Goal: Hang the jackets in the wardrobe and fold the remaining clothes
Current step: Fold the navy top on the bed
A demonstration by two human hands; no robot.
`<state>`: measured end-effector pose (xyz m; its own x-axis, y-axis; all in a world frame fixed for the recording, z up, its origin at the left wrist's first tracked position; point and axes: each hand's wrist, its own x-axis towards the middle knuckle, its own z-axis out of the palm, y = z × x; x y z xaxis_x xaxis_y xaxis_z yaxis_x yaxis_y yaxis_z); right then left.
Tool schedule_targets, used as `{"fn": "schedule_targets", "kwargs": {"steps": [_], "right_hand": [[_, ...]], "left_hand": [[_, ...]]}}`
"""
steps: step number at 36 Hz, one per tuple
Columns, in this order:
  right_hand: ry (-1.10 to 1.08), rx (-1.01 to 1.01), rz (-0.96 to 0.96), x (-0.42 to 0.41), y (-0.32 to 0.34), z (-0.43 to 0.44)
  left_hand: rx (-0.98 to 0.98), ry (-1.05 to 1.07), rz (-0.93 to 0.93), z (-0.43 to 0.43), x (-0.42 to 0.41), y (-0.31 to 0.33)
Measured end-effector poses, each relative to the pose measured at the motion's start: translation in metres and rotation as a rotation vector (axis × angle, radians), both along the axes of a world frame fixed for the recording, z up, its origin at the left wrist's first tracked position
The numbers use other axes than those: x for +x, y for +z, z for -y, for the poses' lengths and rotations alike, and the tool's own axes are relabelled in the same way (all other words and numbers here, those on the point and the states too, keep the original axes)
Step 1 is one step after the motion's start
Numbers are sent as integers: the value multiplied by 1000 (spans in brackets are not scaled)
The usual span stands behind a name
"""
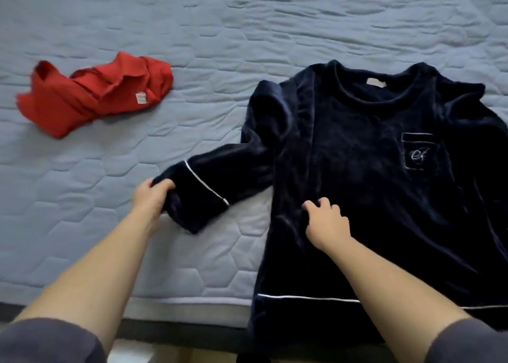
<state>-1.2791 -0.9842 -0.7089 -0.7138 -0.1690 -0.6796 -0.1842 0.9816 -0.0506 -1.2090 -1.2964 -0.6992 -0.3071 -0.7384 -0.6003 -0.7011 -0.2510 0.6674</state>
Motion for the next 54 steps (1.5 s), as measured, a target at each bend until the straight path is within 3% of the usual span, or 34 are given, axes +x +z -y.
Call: {"fn": "schedule_targets", "kwargs": {"steps": [5, 10, 16, 19, 23, 29, 32, 35, 37, 39, 41, 44, 48, 50, 52, 54], "right_hand": [[-69, -79, -164, -31, 15, 53], [18, -221, -96, -59, 15, 96], [160, -134, 125, -70, -11, 116], [172, -105, 63, -70, -22, 123], [265, -173, -293, -73, -32, 130], [355, -40, 22, -89, -54, 140], [292, -77, 21, -92, -50, 149], [211, -296, -307, -88, -42, 159], [246, -336, -417, -87, -42, 163], [324, -257, -266, -85, -49, 164], [387, -129, -102, -83, -59, 163], [394, -116, -134, -81, -67, 162], [416, -153, -256, -76, -67, 162], [444, -149, -262, -74, -66, 162], [455, -199, -322, -74, -63, 164], [469, -259, -368, -74, -62, 163]], "left_hand": [[-443, 98, -23, 127, -20, 59], [-500, 205, 57, 221, -27, 70], [-587, 160, 220, 200, -18, 31], [-481, 181, 327, 182, -4, -4], [-223, 282, 352, 172, 13, -41], [128, 378, -32, 188, 15, -51], [1, 420, -135, 195, 15, -47], [-320, 456, -99, 209, 17, -40], [-415, 426, -60, 215, 19, -38], [-351, 367, 7, 216, 24, -43], [-165, 299, 49, 212, 32, -52], [-31, 225, 125, 212, 38, -50], [147, 260, 76, 220, 29, -37], [-88, 194, 97, 226, 25, -36], [-373, 172, -5, 235, 21, -31], [-501, 106, -37, 244, 20, -27]]}}
